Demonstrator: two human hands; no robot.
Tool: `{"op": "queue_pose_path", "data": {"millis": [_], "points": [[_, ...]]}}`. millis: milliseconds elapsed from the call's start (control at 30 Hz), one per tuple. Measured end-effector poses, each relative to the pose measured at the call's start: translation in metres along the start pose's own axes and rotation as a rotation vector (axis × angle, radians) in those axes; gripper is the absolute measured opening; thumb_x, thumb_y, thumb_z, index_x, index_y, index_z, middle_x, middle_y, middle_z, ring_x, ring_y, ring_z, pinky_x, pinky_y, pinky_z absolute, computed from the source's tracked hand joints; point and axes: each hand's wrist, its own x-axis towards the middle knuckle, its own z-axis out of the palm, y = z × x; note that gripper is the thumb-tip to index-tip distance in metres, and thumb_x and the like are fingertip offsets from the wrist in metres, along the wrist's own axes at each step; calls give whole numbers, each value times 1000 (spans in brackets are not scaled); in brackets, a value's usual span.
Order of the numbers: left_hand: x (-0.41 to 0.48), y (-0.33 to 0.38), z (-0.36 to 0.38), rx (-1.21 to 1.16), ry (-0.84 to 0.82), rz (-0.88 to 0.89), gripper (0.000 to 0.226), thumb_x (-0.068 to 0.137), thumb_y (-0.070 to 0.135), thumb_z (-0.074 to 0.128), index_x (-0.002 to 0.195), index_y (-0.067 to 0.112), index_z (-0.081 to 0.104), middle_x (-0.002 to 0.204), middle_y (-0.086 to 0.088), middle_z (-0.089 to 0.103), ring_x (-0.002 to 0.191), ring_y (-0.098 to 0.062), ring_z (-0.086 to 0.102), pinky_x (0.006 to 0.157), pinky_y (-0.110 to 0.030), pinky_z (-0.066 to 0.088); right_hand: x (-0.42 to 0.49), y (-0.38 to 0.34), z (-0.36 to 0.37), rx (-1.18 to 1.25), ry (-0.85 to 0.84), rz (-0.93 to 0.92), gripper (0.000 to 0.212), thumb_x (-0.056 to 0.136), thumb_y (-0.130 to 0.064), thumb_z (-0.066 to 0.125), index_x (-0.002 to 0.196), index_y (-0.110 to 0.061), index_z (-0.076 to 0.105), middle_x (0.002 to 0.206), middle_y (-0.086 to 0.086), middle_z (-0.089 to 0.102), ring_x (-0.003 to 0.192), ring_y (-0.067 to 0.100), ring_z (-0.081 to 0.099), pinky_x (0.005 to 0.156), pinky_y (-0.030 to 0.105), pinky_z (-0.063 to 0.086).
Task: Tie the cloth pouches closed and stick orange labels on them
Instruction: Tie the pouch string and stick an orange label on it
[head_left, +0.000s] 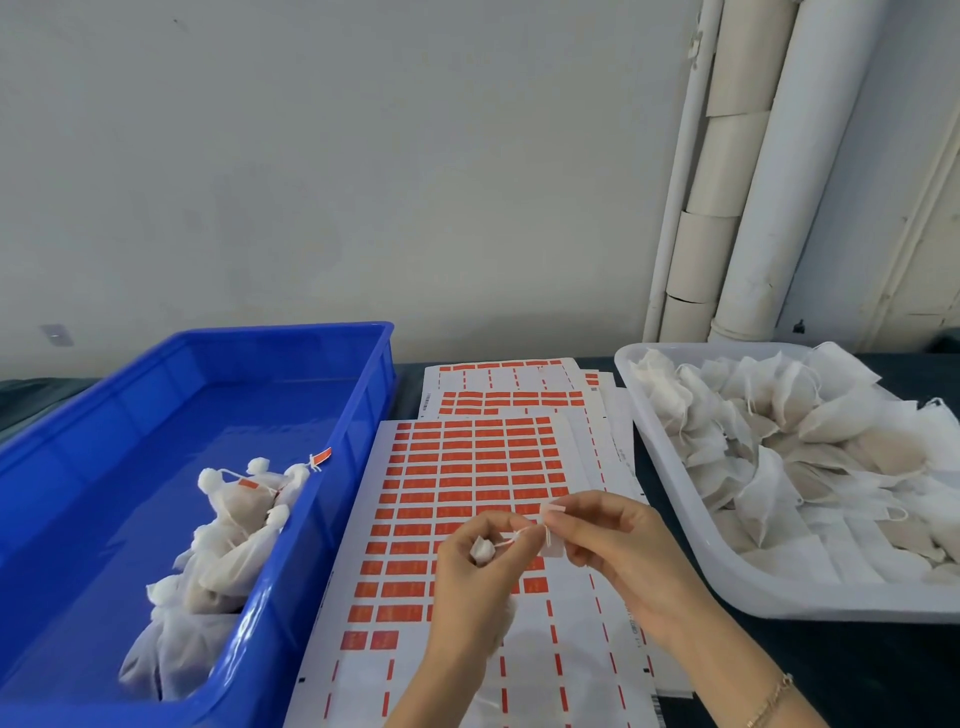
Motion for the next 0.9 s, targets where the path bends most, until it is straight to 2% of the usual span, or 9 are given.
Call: {"op": "queue_pose_path", "data": {"millis": [167,233,333,467,633,767,900], "points": [[-1,4,-1,62,-25,-2,13,78,21,76,66,23,70,63,13,68,65,3,63,48,-8,43,1,-1,-2,-18,-31,34,17,75,-20,79,92,-18,76,91,-3,75,88,24,69,78,30,58],[-1,5,-1,91,-29,22,13,77,20,76,66,20,70,62,10,68,66,2,64,46,-6,43,3,-4,-5,0,-81,66,20,74,-17,79,93,-18,76,95,-3,75,93,23,69,83,33,57],[-3,6,2,77,-1,26,13,77,22,77,66,22,70,63,10,68,67,-3,65,48,-6,43,8,-11,-9,128,-191,105,40,65,-17,82,104,-17,73,105,2,73,101,22,68,91,39,55],[-4,12,5,-1,38,-10,11,76,25,77,68,21,71,64,9,69,64,-11,65,57,-14,47,10,-15,-6,245,-294,75,51,69,-16,78,118,-20,63,111,3,71,106,20,67,88,34,56],[-3,19,2,-45,54,-68,13,76,22,77,65,19,71,51,10,62,56,-12,56,57,-22,48,2,-4,-2,189,-81,-95,48,70,-42,69,114,-25,61,108,-2,71,101,19,67,90,33,54],[-2,20,-2,-75,66,-109,18,77,22,76,60,20,71,47,9,58,58,-14,52,55,-24,46,-9,4,-2,-85,53,-373,23,68,-37,74,88,-27,70,94,-11,72,89,13,67,77,22,56],[-5,20,-1,-83,45,-110,24,77,24,75,57,36,72,47,9,57,59,-15,50,55,-24,45,-10,11,3,-252,104,-475,18,68,-40,76,85,-35,71,89,-23,69,89,8,63,74,14,52]]}}
